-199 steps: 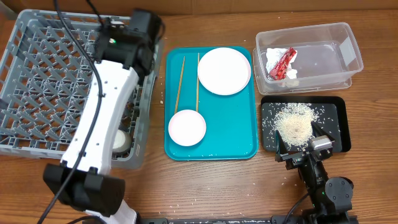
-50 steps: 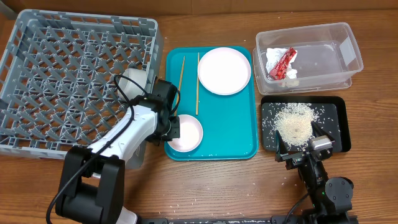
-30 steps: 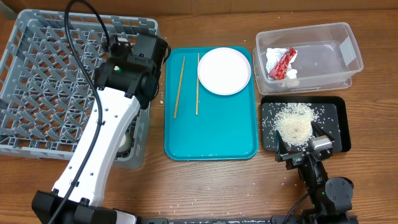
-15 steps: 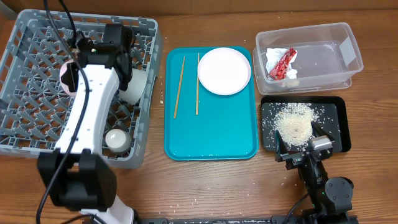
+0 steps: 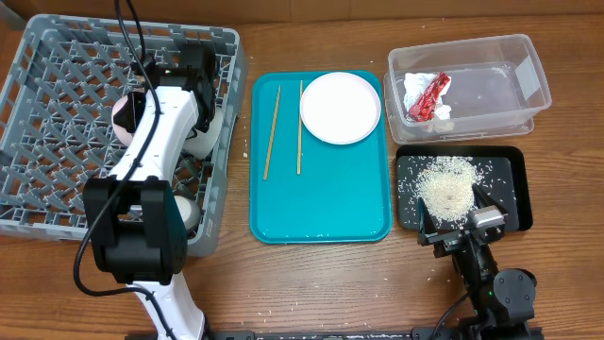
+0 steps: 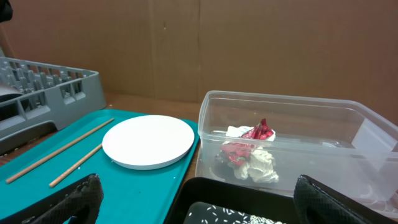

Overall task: Sort waste into correct bins and load items into the dishwasher
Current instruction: 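Carry the pink-rimmed bowl into the rack and set it down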

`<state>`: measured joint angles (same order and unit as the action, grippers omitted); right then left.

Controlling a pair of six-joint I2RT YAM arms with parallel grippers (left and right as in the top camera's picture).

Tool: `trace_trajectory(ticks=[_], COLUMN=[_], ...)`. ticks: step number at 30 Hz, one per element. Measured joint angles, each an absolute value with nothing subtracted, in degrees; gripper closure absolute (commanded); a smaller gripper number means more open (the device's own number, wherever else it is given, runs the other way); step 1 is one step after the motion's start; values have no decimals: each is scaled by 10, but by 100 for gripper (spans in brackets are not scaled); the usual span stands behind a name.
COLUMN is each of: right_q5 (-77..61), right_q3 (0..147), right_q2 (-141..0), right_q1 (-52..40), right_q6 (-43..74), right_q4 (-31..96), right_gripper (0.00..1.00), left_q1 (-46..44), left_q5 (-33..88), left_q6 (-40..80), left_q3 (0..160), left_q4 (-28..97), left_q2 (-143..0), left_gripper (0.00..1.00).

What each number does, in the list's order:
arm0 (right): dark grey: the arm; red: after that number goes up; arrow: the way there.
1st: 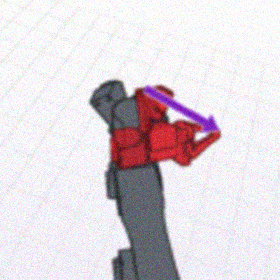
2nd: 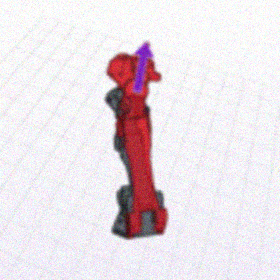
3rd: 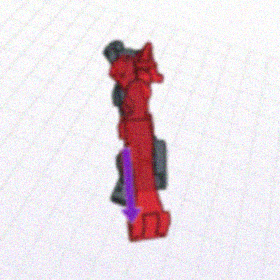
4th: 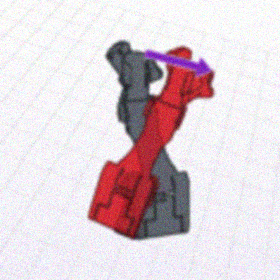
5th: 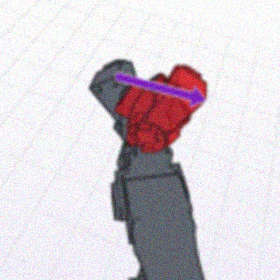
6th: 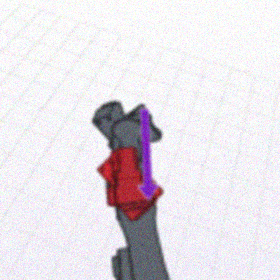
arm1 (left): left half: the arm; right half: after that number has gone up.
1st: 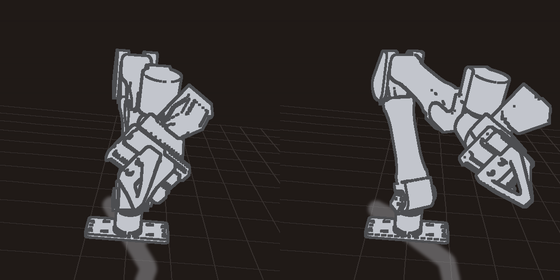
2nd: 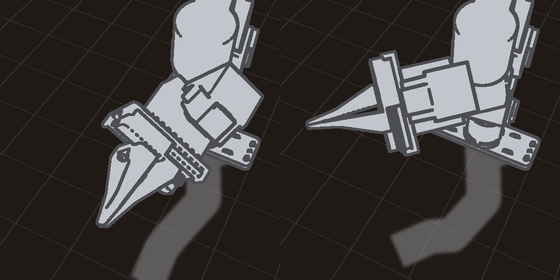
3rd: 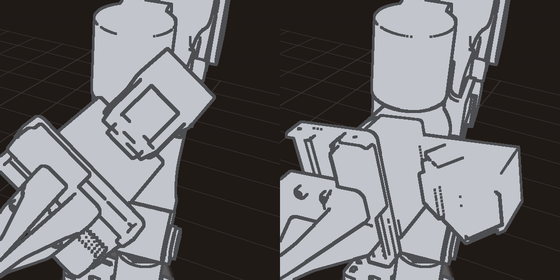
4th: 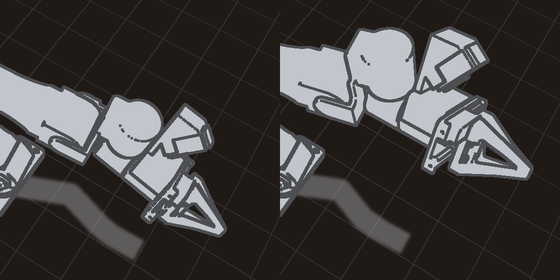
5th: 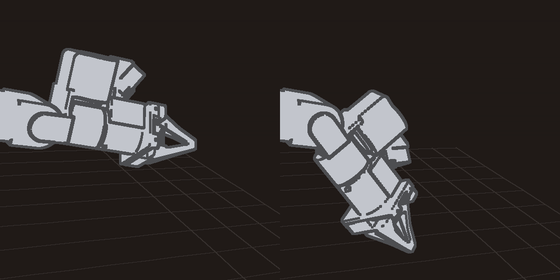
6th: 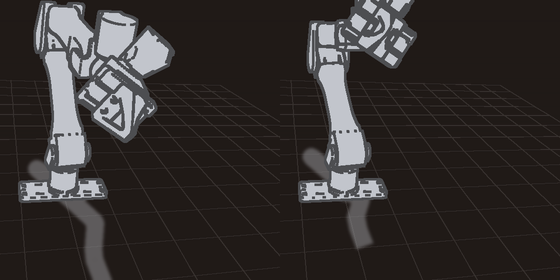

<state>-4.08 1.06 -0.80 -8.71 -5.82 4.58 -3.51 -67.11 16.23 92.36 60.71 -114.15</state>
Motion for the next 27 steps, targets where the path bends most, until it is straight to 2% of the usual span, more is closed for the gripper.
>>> trace_trajectory(ticks=[8,25,26,27], right_q5=[-41,-41,-41,-41], right_q3=[11,11,11,11], right_q2=[-8,-8,-8,-8], right_q1=[-87,-87,-87,-87], right_q6=[-58,-58,-58,-58], right_q4=[46,46,45,46], right_gripper=[0,0,0,0], left_q1=[-46,-88,-91,-95], left_q5=[-722,-717,-718,-719], left_q6=[143,135,135,135], left_q3=[924,924,923,923], left_q4=[609,654,657,661], left_q2=[-1148,-1151,-1152,-1153], left_gripper=[96,96,95,87])
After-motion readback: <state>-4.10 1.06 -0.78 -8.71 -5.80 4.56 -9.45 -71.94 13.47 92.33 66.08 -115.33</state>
